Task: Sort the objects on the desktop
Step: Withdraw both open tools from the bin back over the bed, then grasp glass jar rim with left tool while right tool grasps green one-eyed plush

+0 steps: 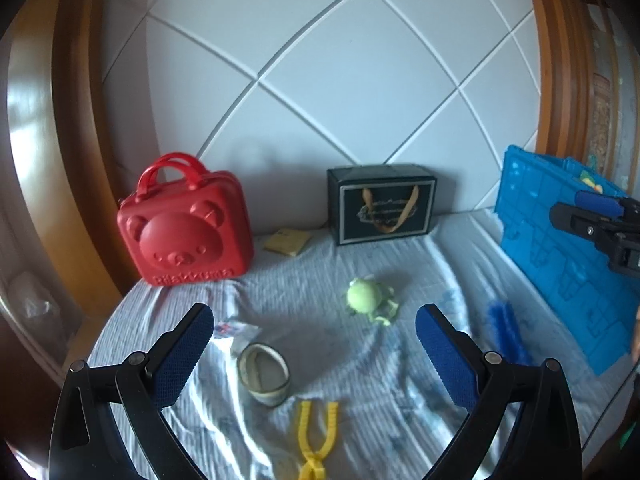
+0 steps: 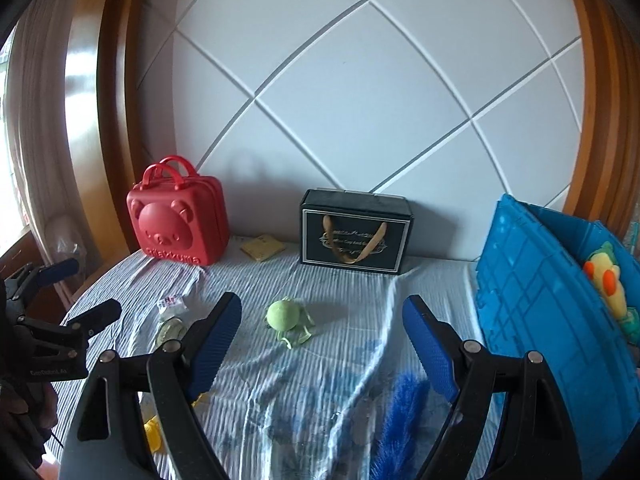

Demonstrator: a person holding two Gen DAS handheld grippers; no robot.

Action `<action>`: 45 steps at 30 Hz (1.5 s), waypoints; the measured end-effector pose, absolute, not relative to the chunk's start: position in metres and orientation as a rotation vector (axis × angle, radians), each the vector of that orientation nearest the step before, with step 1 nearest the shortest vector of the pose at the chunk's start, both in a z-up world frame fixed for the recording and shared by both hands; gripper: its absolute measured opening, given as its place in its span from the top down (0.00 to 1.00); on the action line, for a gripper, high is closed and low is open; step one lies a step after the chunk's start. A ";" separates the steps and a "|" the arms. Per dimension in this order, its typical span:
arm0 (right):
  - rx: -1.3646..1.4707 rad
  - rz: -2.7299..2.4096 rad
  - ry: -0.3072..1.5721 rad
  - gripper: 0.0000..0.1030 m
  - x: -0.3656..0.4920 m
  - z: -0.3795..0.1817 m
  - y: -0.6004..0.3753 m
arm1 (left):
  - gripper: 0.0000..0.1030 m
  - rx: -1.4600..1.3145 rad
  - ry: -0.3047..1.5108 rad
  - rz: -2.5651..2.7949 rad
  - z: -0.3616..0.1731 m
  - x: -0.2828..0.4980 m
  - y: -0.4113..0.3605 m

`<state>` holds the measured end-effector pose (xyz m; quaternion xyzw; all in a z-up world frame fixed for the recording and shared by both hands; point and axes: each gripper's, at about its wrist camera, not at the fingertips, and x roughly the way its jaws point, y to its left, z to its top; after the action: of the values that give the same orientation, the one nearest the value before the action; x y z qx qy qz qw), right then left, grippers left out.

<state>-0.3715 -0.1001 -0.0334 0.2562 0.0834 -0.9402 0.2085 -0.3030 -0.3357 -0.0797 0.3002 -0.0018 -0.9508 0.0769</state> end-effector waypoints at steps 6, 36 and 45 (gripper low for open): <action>0.872 -2.492 0.311 0.20 -0.430 -0.089 -0.158 | 0.01 1.013 0.014 -2.749 -0.128 -0.307 -0.377; 1.243 -2.184 0.544 0.20 -0.620 -0.255 -0.277 | 0.64 1.527 0.355 -2.468 -0.307 -0.415 -0.442; 1.297 -2.175 0.575 0.20 -0.631 -0.279 -0.279 | 0.89 1.531 0.308 -2.458 -0.306 -0.413 -0.438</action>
<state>-0.6305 -0.2792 -0.2794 0.4812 0.2131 -0.8066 0.2691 -0.4132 -0.4382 -0.3057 0.5222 0.1050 -0.8385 0.1146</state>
